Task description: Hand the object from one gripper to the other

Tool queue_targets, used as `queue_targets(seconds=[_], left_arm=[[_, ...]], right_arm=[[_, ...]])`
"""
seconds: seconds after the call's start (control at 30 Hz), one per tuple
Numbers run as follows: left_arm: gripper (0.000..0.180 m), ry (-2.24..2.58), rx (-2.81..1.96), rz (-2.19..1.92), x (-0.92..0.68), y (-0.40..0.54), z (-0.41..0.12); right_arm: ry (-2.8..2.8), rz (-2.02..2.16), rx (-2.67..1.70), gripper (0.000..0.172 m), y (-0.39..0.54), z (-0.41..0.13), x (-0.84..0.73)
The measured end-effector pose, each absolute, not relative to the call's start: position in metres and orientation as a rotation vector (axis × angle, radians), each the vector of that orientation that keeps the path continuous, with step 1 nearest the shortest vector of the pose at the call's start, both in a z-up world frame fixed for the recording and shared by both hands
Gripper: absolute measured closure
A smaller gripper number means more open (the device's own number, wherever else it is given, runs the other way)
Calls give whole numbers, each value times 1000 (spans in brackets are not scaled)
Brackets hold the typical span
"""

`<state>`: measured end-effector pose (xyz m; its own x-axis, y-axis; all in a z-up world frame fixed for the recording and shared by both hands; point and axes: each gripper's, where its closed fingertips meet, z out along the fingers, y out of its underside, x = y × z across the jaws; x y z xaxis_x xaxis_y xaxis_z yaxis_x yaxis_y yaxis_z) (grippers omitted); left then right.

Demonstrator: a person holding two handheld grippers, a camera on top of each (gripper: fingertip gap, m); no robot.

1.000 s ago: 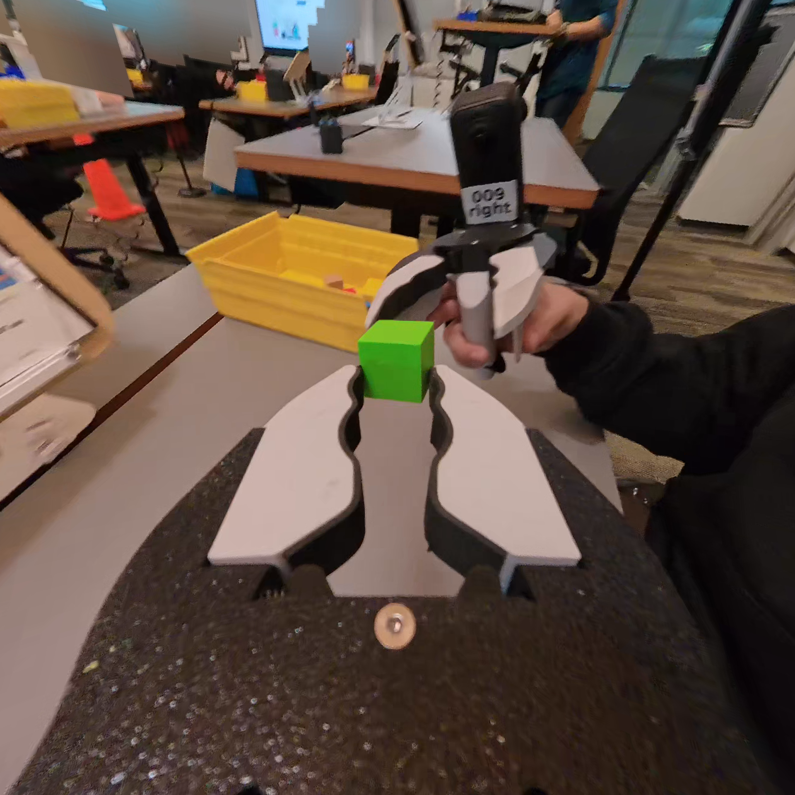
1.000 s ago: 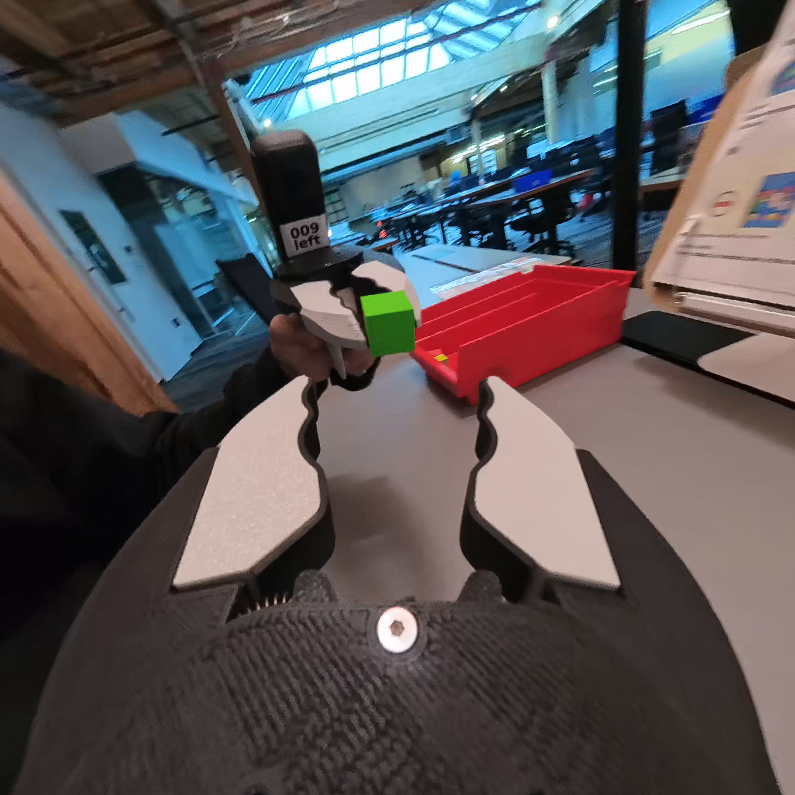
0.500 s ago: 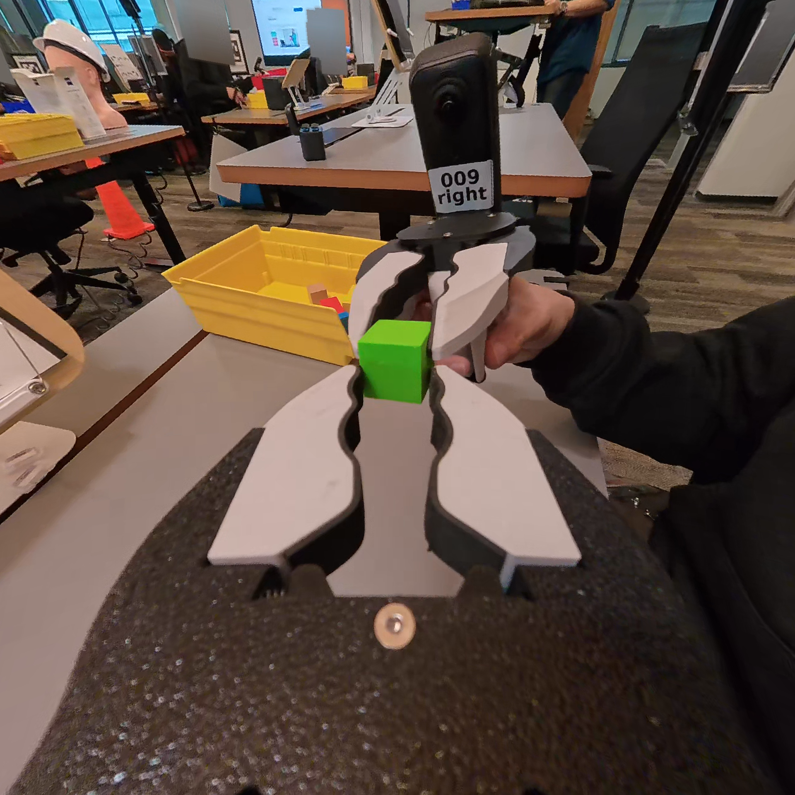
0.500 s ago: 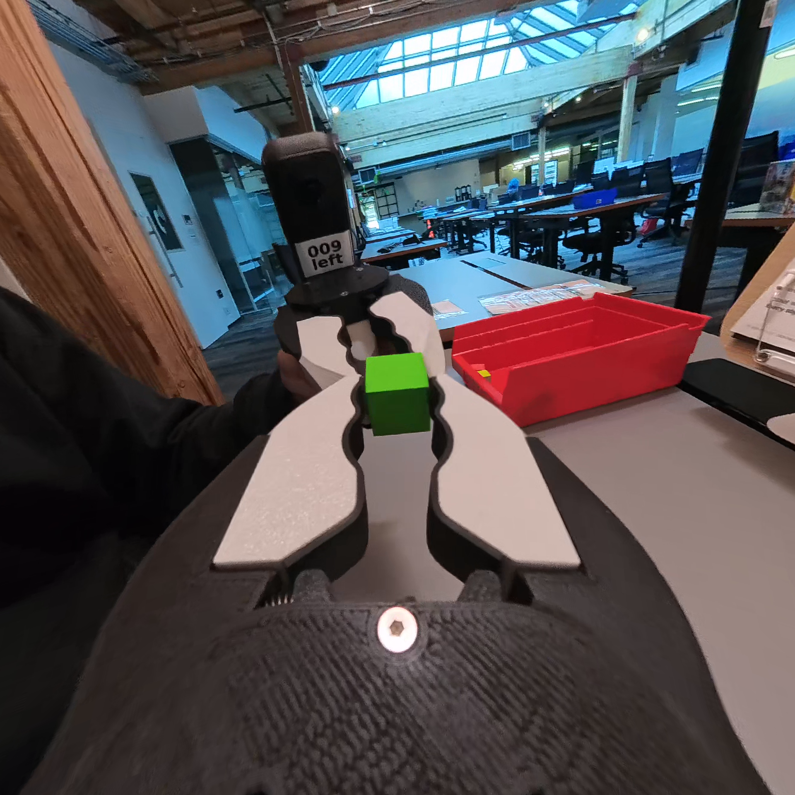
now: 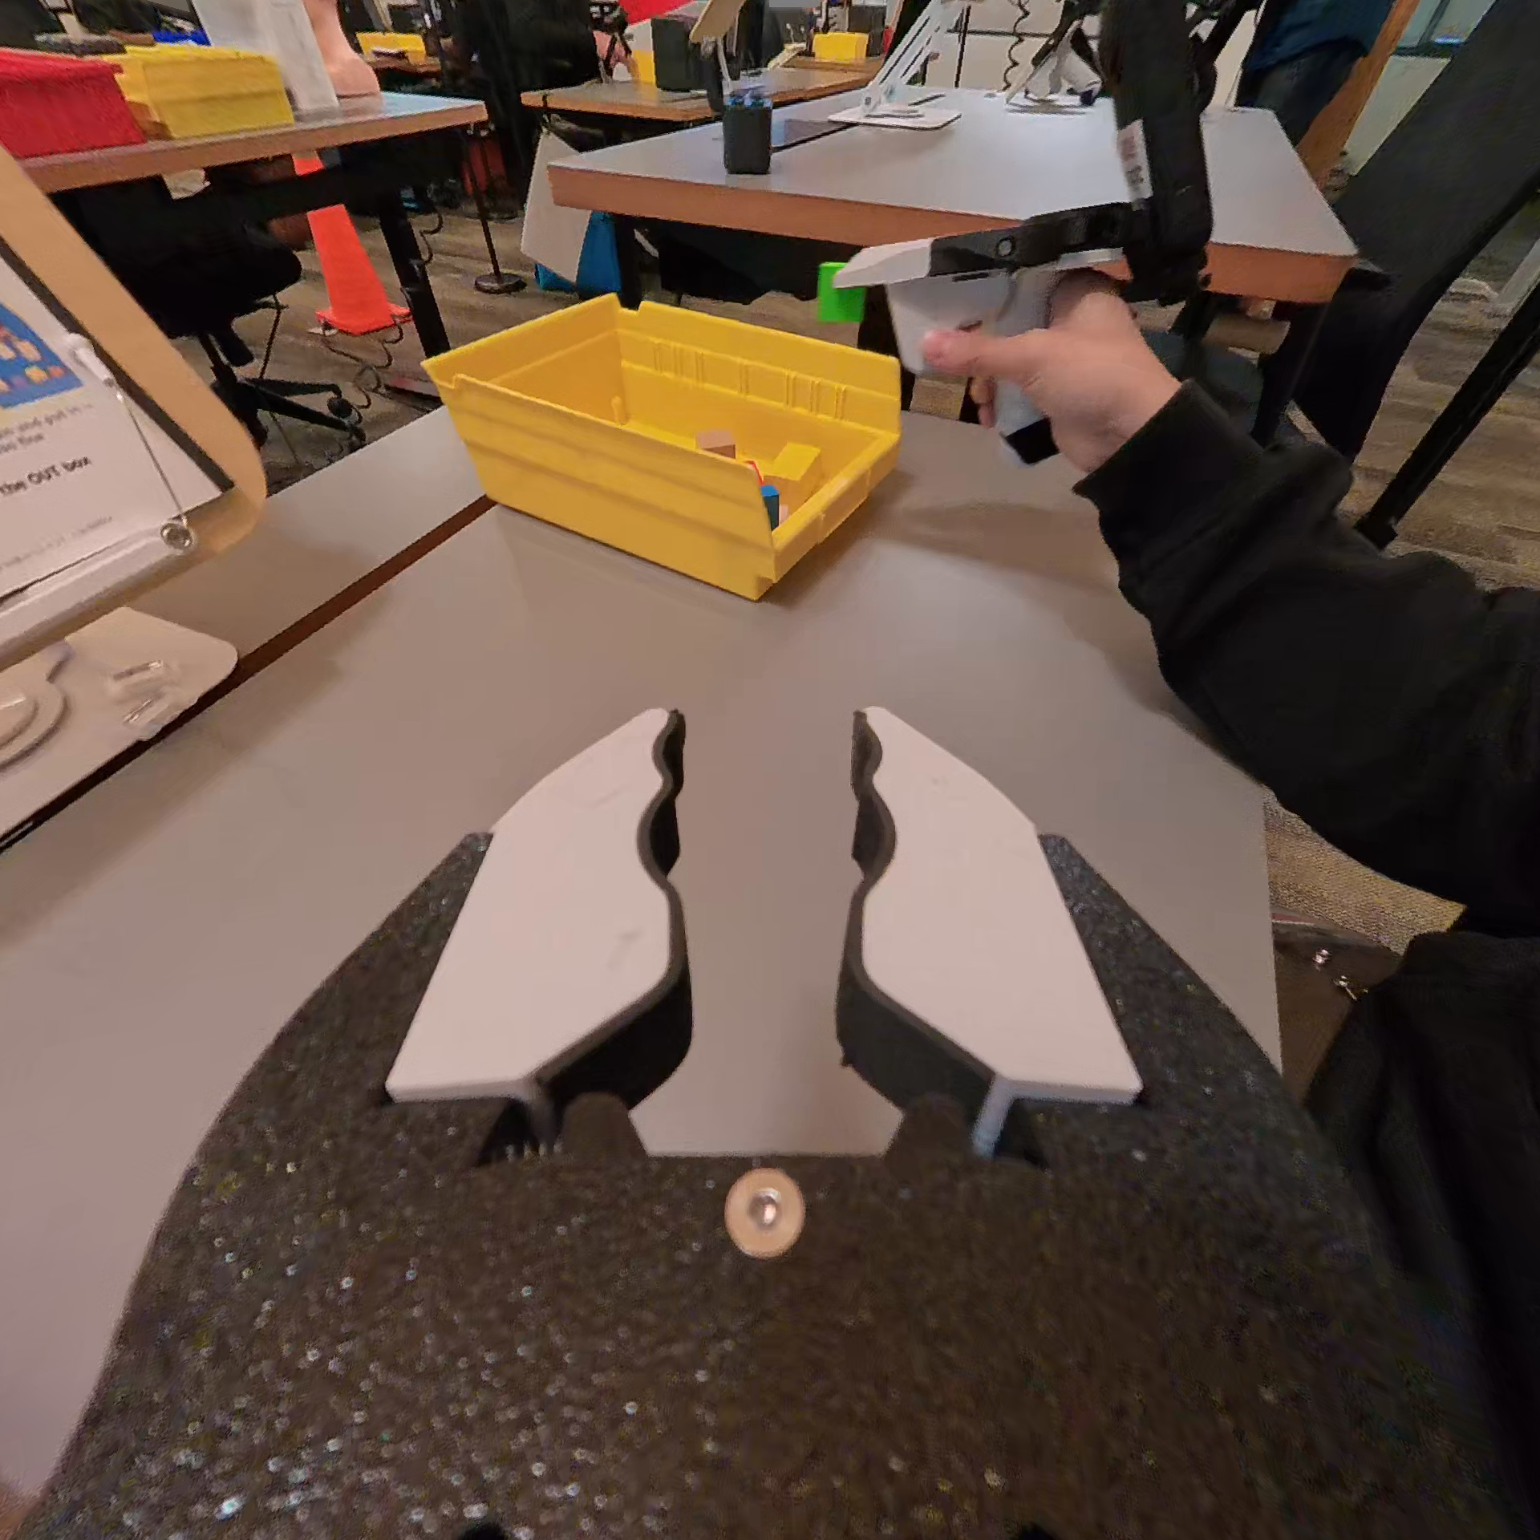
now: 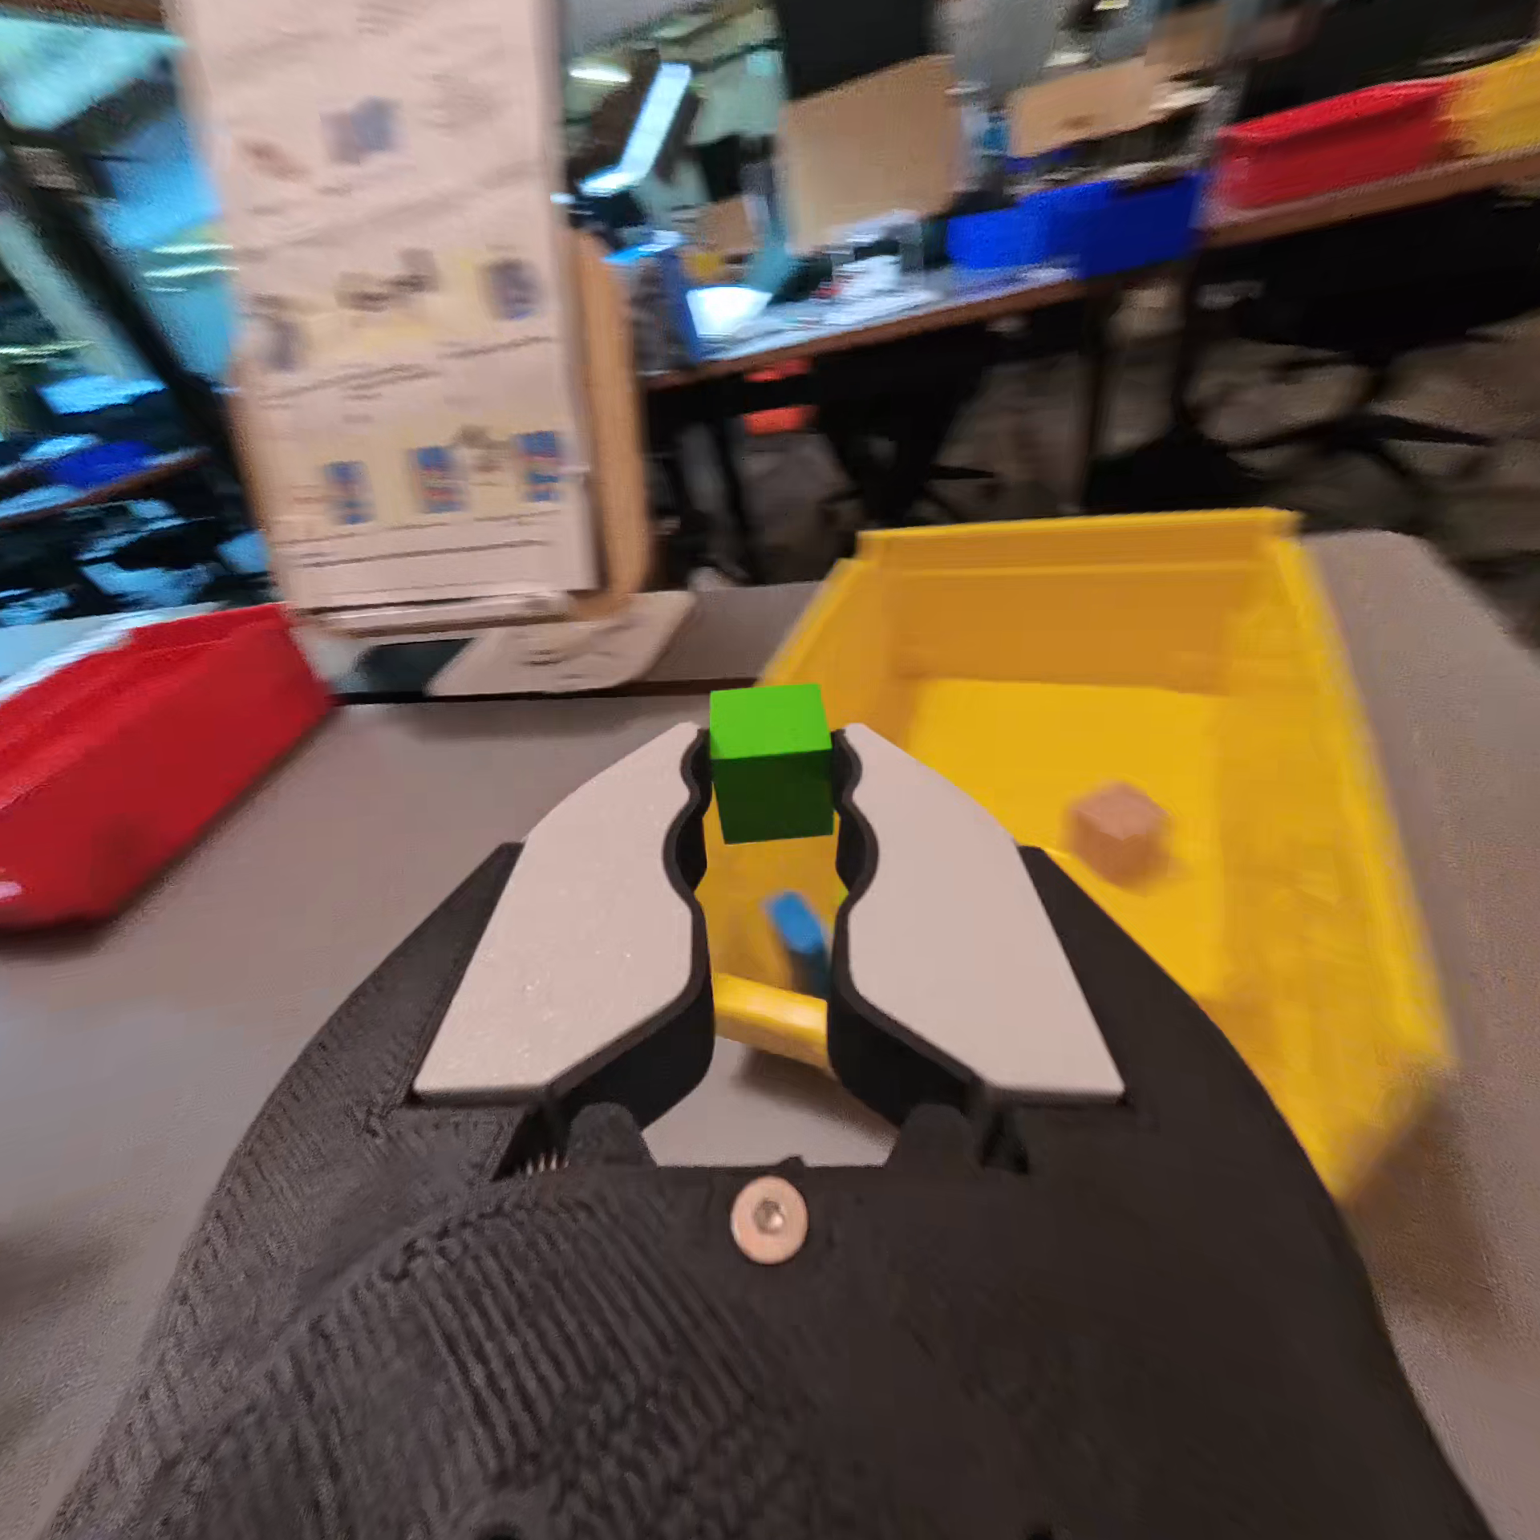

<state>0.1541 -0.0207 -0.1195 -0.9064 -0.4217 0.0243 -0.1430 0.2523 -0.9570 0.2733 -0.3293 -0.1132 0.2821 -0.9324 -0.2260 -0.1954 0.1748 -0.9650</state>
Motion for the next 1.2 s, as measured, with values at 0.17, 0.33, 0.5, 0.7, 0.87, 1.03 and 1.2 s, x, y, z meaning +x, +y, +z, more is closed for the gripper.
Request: queue_targets(seconds=[0.17, 0.33, 0.5, 0.7, 0.87, 1.03, 1.2], left_arm=[[145, 2271, -582, -1743, 161, -9, -125], [147, 2265, -620, -1802, 166, -1, -126], [147, 2271, -640, -1791, 172, 6, -129], [147, 2314, -656, -1747, 175, 8, -139], [147, 2246, -719, -1741, 182, 24, -135], [145, 2094, -948, -1552, 209, 88, -124], [142, 1866, -1271, -1233, 247, 197, -105]], right_arm=[[1418, -869, -1292, 144, -407, -150, 272], [1514, -845, -1438, 144, -411, -182, 283], [1601, -781, -1525, 144, -410, -204, 292], [1664, -822, -1506, 118, -417, -205, 288], [1589, -833, -1469, 111, -403, -180, 284], [1349, -774, -1388, 110, -352, -132, 282], [1153, -639, -1342, 112, -294, -102, 280]])
